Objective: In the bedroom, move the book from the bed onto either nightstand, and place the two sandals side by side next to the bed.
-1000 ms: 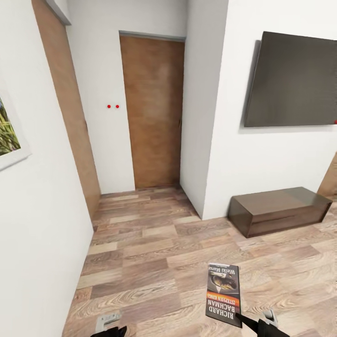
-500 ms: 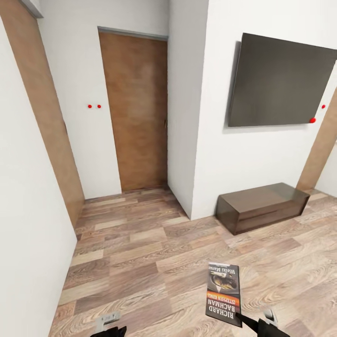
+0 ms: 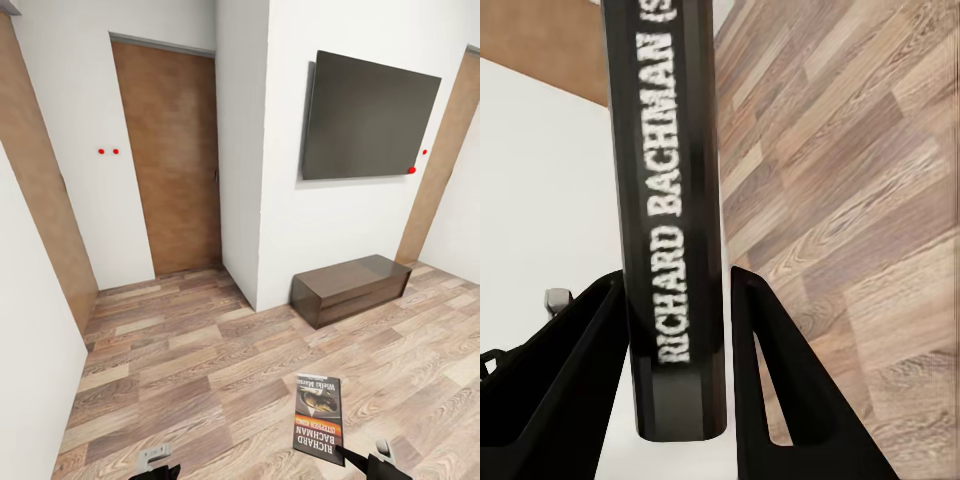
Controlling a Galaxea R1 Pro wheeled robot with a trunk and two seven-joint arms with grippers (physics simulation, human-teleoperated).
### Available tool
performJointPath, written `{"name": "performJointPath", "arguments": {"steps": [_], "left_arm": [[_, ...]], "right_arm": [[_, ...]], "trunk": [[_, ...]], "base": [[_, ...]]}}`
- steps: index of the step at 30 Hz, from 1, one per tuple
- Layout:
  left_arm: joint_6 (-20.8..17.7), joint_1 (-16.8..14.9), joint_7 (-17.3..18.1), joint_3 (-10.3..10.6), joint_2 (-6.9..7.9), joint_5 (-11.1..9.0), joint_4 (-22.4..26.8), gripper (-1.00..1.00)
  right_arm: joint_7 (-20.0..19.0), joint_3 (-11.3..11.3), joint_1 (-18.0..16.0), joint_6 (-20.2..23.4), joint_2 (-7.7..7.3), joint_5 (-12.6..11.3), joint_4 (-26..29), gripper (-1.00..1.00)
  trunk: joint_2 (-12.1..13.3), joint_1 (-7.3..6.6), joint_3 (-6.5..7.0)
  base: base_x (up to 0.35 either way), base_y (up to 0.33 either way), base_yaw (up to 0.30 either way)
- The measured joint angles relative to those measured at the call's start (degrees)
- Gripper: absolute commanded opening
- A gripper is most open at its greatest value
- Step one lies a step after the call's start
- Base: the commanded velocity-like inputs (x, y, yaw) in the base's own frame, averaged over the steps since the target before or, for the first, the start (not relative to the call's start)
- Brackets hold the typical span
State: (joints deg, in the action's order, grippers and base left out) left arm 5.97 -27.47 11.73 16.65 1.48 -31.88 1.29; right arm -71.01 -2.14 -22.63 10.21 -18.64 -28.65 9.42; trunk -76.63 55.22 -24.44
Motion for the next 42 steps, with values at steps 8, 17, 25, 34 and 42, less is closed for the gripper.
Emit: {"name": "performJointPath", "arguments": {"steps": [8, 17, 25, 34, 42], "left_arm": [[0.0, 0.0, 0.0, 0.0, 0.0, 0.0, 0.0, 1.0], [0.0, 0.0, 0.0, 0.0, 0.0, 0.0, 0.0, 1.0], [0.0, 0.0, 0.0, 0.0, 0.03, 0.0, 0.0, 1.0], [0.0, 0.0, 0.0, 0.0, 0.09, 0.0, 0.0, 1.0], [-0.1, 0.0, 0.0, 0.0, 0.09, 0.0, 0.0, 1.0]], "right_arm": [[0.0, 0.0, 0.0, 0.0, 0.0, 0.0, 0.0, -1.0], [0.0, 0.1, 0.0, 0.0, -0.09, 0.0, 0.0, -1.0], [0.0, 0.0, 0.0, 0.0, -0.09, 0.0, 0.0, -1.0], [0.0, 0.1, 0.0, 0.0, -0.08, 0.1, 0.0, -1.0], [0.0, 0.1, 0.0, 0.0, -0.08, 0.1, 0.0, -1.0]], "trunk": [[0.0, 0.0, 0.0], [0.0, -0.02, 0.0], [0.0, -0.01, 0.0], [0.0, 0.0, 0.0], [0.0, 0.0, 0.0]], "base": [[0.0, 0.0, -0.194], [0.051, 0.0, -0.194], [0.144, 0.0, -0.193], [0.005, 0.0, -0.193], [0.0, 0.0, -0.193]]}}
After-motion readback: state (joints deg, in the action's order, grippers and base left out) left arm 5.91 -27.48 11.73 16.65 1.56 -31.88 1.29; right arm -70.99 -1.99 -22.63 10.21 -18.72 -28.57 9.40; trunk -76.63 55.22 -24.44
